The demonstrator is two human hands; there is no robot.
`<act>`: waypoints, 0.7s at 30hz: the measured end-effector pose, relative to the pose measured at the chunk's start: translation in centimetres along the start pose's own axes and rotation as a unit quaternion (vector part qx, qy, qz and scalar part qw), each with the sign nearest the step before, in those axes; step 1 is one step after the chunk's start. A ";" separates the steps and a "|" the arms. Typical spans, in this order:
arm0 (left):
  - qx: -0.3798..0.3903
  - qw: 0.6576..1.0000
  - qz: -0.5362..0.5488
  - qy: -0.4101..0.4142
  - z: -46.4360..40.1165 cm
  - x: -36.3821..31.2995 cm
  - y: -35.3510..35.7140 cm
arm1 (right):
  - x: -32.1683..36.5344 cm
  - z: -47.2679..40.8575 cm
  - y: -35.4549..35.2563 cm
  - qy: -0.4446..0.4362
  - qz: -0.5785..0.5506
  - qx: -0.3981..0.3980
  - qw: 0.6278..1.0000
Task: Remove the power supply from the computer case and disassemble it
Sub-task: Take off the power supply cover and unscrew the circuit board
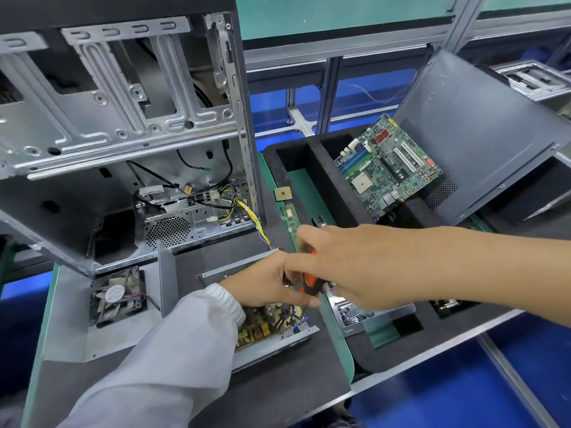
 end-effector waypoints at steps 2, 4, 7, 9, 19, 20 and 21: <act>0.006 1.000 0.014 -0.002 0.0 0.0 0.3 | -0.4 0.2 -0.4 0.021 -0.020 -0.008 1.000; 0.003 1.000 0.011 -0.002 0.0 -0.1 0.2 | -1.2 0.1 -0.8 0.081 0.029 -0.025 0.996; -0.003 1.000 0.010 0.013 0.0 -0.2 0.0 | -1.0 -0.6 -1.0 0.097 0.121 -0.039 0.987; -0.002 1.000 0.018 0.015 0.1 -0.3 0.0 | -0.5 -0.7 -0.8 0.065 0.111 -0.026 0.991; 0.004 0.999 -0.032 0.002 -0.1 -0.1 0.2 | -1.4 -0.5 -1.3 0.144 0.034 -0.048 0.988; 0.011 0.999 -0.038 0.014 0.1 -0.5 0.3 | -1.4 -0.6 -1.1 0.143 0.025 -0.040 0.989; 0.014 0.999 -0.026 0.013 0.0 -0.3 0.4 | -1.3 -0.6 -0.7 0.131 0.004 -0.027 0.991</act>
Point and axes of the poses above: each hand's wrist, its own z-axis away from the middle knuckle, its own y-axis out of the palm, x = y × z, the point moved 9 cm from there along -z, towards the middle knuckle, and after that the axes turned 14 degrees about -y, right-handed, at the moved point
